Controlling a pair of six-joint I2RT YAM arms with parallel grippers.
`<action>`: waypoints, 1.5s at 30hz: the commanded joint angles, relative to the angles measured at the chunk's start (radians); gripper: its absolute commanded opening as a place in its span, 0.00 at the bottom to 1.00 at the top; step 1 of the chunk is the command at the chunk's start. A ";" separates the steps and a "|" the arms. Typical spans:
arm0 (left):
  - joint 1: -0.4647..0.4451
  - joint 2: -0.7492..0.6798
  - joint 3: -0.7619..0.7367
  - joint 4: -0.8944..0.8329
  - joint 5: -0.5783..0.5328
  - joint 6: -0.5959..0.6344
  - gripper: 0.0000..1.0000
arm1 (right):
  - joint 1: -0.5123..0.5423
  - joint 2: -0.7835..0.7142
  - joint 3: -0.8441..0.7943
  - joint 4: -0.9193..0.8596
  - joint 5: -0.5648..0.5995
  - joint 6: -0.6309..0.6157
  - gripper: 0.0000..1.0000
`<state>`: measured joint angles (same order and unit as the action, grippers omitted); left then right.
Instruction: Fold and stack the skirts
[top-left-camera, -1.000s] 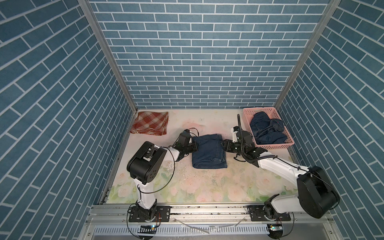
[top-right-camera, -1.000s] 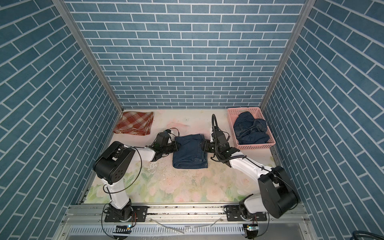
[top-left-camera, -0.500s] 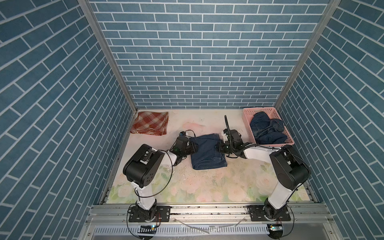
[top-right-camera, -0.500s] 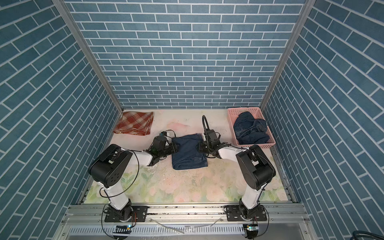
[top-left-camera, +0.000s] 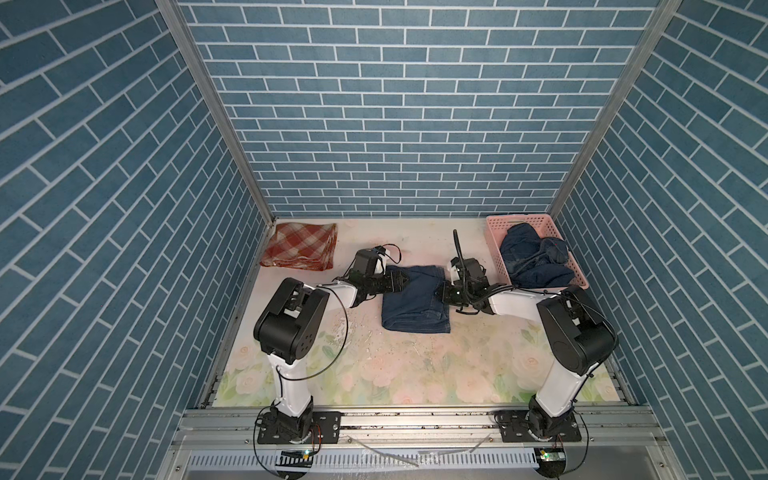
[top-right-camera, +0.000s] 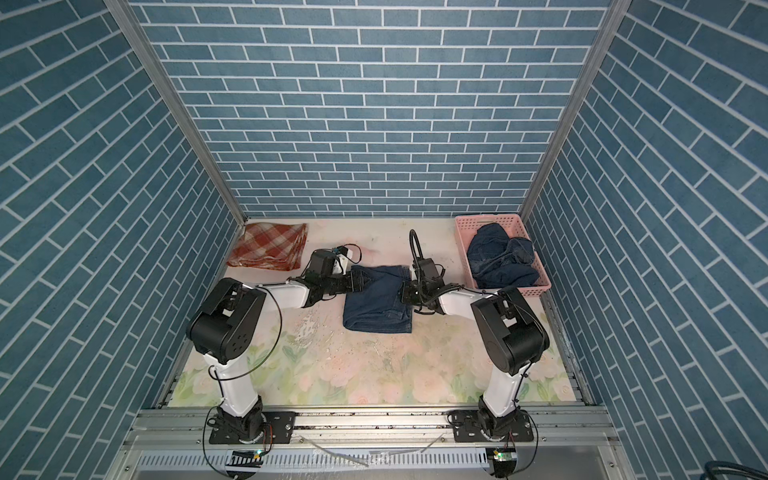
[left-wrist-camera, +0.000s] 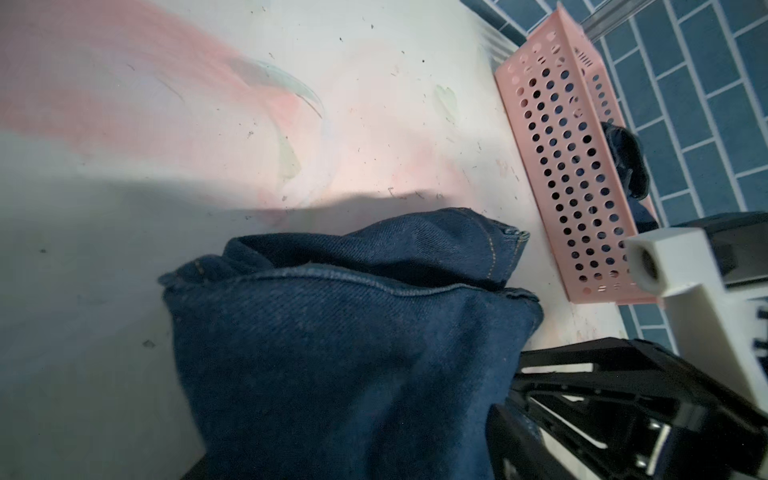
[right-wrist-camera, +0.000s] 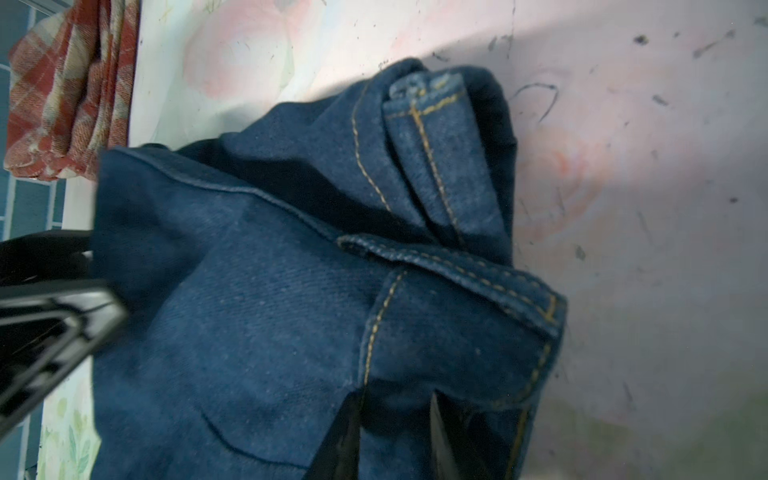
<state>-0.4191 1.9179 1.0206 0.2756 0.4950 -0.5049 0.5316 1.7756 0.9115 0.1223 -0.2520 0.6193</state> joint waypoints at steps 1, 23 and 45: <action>0.006 0.054 0.057 -0.124 0.080 0.102 0.85 | -0.002 0.025 0.024 0.025 -0.029 -0.048 0.29; 0.080 0.067 0.102 -0.181 -0.019 0.136 1.00 | -0.002 0.019 0.036 -0.013 -0.021 -0.088 0.25; -0.003 0.225 0.199 -0.115 0.097 0.112 0.19 | -0.002 -0.041 0.018 -0.010 -0.008 -0.091 0.24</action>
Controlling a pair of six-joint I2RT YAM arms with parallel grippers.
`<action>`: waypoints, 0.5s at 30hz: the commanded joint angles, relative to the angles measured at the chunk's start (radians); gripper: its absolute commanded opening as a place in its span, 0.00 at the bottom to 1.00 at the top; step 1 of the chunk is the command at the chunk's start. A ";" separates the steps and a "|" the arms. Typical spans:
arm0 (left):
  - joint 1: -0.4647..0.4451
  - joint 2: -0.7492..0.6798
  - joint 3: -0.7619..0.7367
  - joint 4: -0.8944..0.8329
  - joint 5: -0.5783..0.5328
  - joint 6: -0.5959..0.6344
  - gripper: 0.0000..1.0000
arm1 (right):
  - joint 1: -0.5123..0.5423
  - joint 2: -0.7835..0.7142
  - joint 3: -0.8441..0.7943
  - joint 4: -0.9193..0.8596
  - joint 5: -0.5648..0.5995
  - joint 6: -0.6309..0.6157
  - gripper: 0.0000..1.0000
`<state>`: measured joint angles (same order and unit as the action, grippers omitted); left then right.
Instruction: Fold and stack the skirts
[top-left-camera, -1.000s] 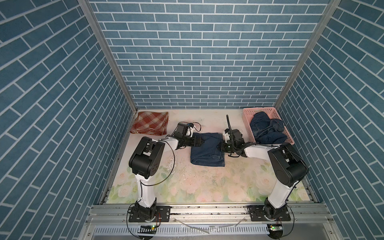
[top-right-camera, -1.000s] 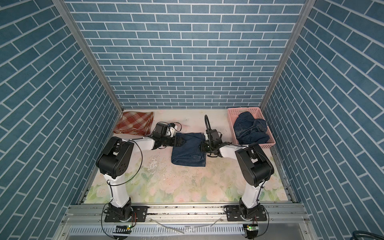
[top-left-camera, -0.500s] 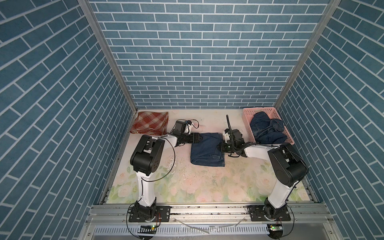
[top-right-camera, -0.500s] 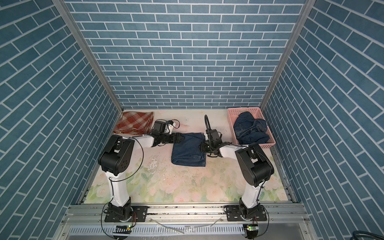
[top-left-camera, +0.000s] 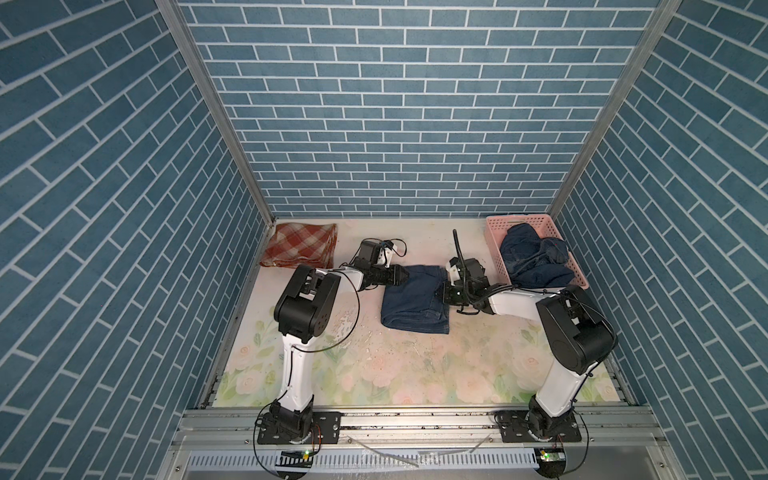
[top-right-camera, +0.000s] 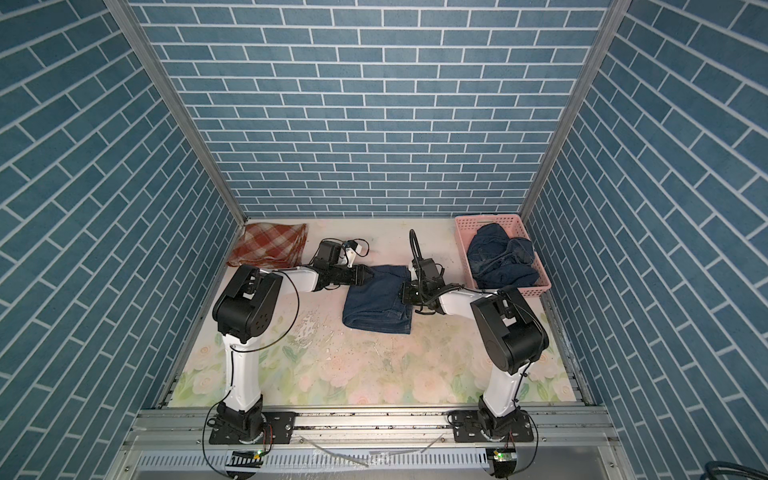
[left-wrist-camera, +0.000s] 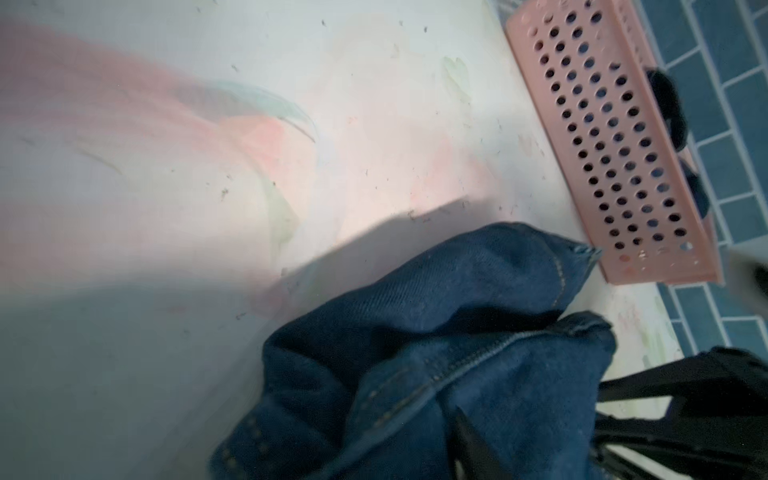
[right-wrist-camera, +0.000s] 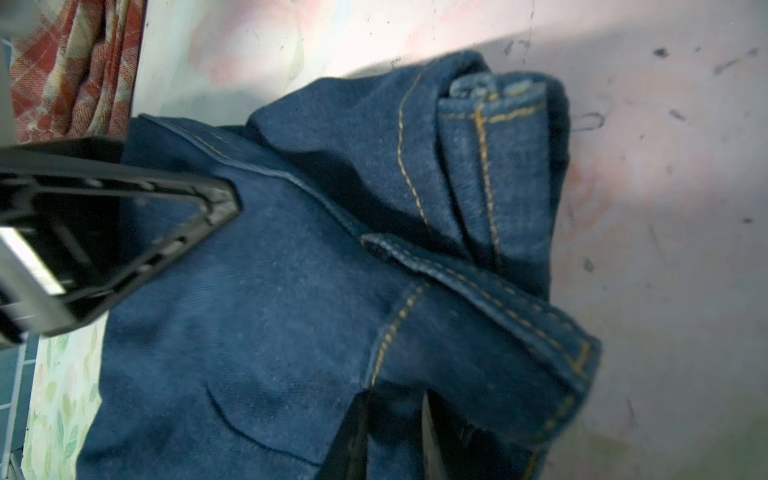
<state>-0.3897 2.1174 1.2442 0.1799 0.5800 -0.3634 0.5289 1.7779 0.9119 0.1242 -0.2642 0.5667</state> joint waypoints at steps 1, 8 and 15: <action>-0.032 0.015 -0.026 -0.001 0.003 -0.040 0.05 | 0.000 -0.056 0.014 -0.014 0.006 -0.039 0.24; -0.022 -0.108 -0.005 0.023 -0.146 -0.096 0.00 | 0.002 -0.261 -0.067 -0.047 0.092 -0.048 0.52; 0.055 -0.208 0.030 -0.022 -0.323 -0.155 0.00 | 0.009 -0.497 -0.127 -0.106 0.166 -0.065 0.79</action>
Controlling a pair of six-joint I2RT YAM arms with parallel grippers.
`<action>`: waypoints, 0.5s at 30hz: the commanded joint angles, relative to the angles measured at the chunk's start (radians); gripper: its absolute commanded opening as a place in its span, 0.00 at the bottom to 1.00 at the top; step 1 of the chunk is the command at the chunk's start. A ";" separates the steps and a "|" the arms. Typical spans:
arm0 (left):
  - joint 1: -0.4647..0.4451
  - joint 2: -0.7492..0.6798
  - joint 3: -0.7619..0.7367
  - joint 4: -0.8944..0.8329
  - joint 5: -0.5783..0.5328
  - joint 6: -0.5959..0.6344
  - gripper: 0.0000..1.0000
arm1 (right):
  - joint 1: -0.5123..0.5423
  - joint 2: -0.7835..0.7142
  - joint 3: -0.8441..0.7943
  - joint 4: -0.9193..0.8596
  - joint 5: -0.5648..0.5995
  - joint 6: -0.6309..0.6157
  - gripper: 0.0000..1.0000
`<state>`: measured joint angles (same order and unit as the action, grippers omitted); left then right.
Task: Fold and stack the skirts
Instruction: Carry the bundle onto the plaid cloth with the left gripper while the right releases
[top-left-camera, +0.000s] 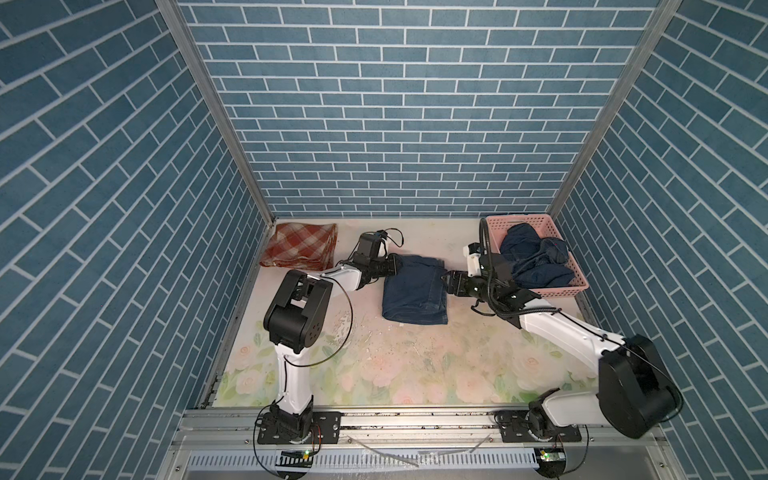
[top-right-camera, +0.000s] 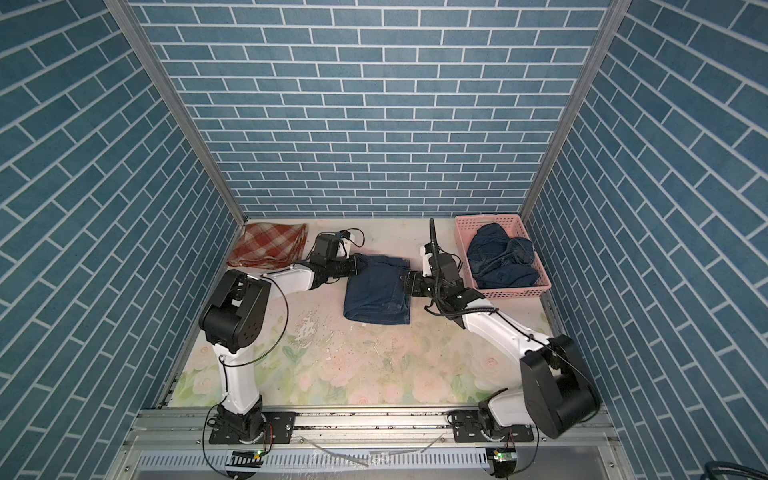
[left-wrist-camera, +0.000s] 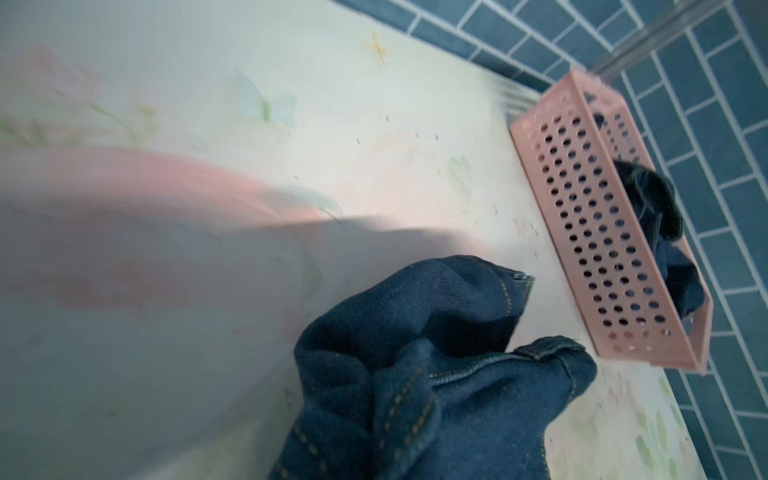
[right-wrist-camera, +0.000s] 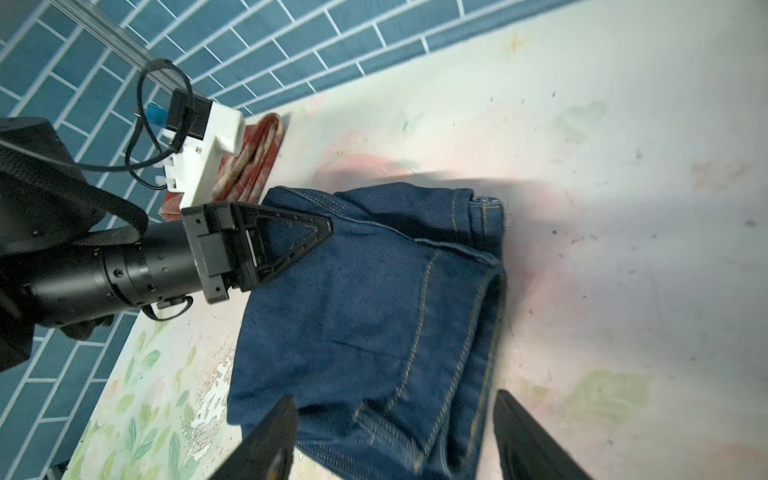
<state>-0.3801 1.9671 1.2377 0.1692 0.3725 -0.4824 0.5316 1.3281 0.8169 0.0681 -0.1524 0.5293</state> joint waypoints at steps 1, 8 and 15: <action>0.060 -0.071 0.040 -0.014 -0.134 -0.041 0.00 | 0.008 -0.068 -0.032 -0.063 0.059 -0.029 0.81; 0.121 -0.131 0.059 0.015 -0.279 -0.077 0.00 | 0.021 -0.141 -0.039 -0.073 0.088 -0.019 0.86; 0.144 -0.107 0.098 0.138 -0.398 -0.064 0.00 | 0.038 -0.151 -0.036 -0.080 0.096 -0.012 0.86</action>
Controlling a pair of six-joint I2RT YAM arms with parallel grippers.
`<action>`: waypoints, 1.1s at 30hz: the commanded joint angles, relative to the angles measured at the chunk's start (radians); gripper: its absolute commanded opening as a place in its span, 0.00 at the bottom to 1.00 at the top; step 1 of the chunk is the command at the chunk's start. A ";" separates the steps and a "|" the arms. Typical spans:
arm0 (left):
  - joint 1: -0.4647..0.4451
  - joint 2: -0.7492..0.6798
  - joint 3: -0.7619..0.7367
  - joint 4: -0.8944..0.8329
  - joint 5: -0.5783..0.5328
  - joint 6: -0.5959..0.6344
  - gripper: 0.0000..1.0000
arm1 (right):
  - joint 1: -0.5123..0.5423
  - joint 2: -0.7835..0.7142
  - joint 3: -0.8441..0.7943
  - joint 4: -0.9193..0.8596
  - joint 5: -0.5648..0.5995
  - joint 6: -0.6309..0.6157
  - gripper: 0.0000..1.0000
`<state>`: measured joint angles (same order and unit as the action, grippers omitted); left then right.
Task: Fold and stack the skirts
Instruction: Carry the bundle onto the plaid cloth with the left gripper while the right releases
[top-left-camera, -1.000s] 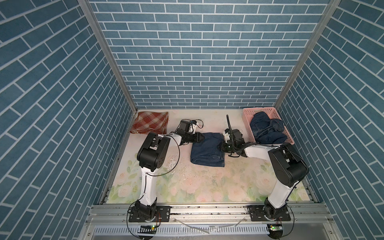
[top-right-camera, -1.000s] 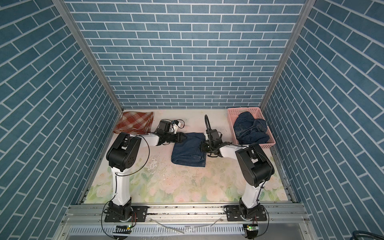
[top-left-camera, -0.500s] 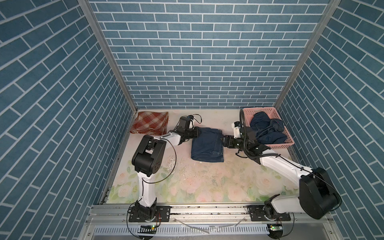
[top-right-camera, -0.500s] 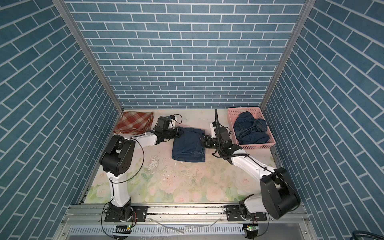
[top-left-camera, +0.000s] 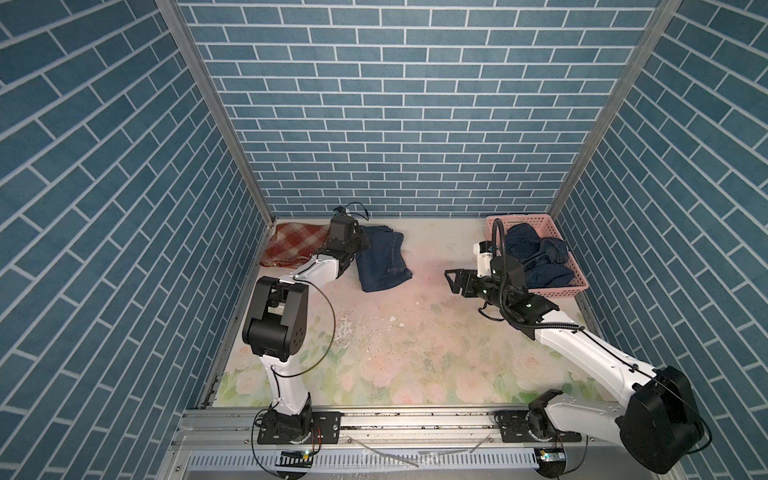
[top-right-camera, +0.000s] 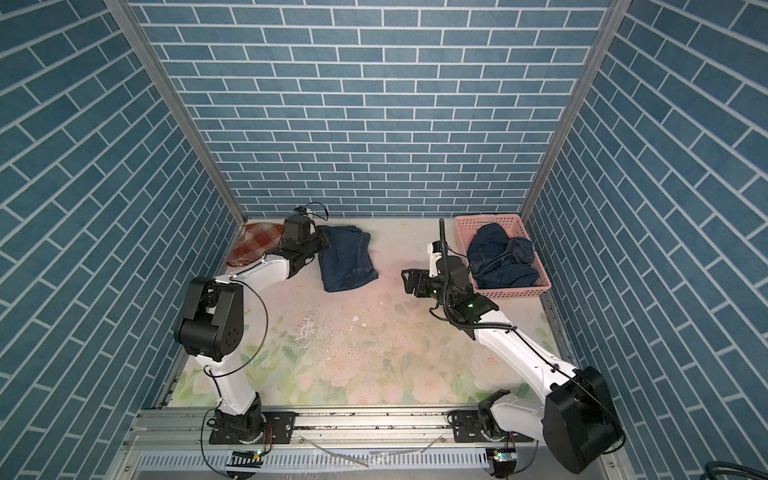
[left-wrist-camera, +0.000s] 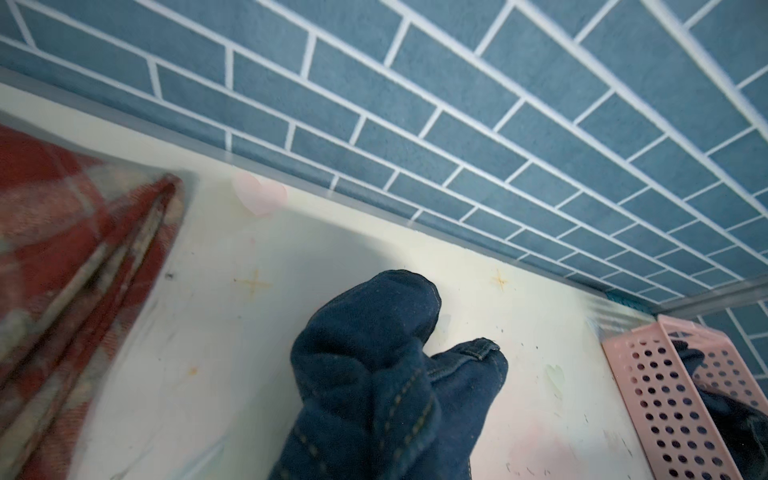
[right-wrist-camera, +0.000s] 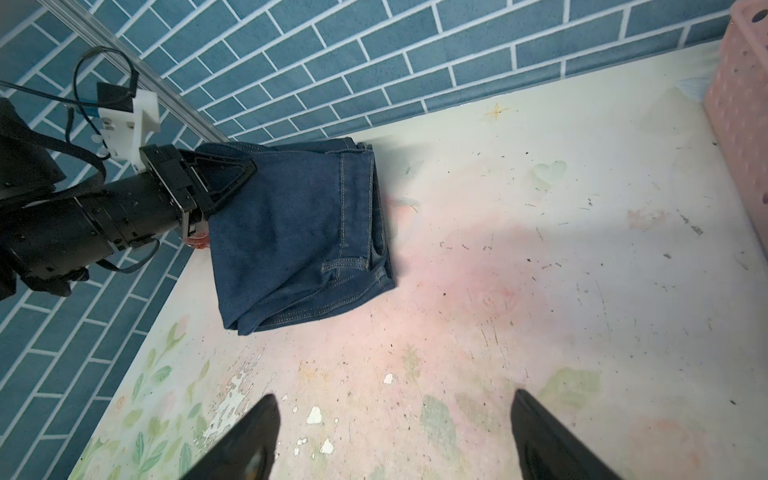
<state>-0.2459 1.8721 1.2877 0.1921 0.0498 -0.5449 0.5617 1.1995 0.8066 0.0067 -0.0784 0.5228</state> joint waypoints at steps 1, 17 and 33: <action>0.015 -0.005 0.053 0.139 -0.087 -0.001 0.00 | 0.010 -0.021 -0.024 -0.021 0.024 -0.006 0.86; 0.091 0.129 0.140 0.497 -0.175 -0.068 0.00 | 0.024 -0.016 -0.021 -0.035 0.052 -0.013 0.83; 0.180 0.154 0.271 0.558 -0.150 -0.057 0.00 | 0.027 0.000 -0.010 -0.046 0.071 -0.030 0.80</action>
<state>-0.0902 2.0296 1.5116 0.6453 -0.1120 -0.5968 0.5827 1.1988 0.8066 -0.0311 -0.0219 0.5182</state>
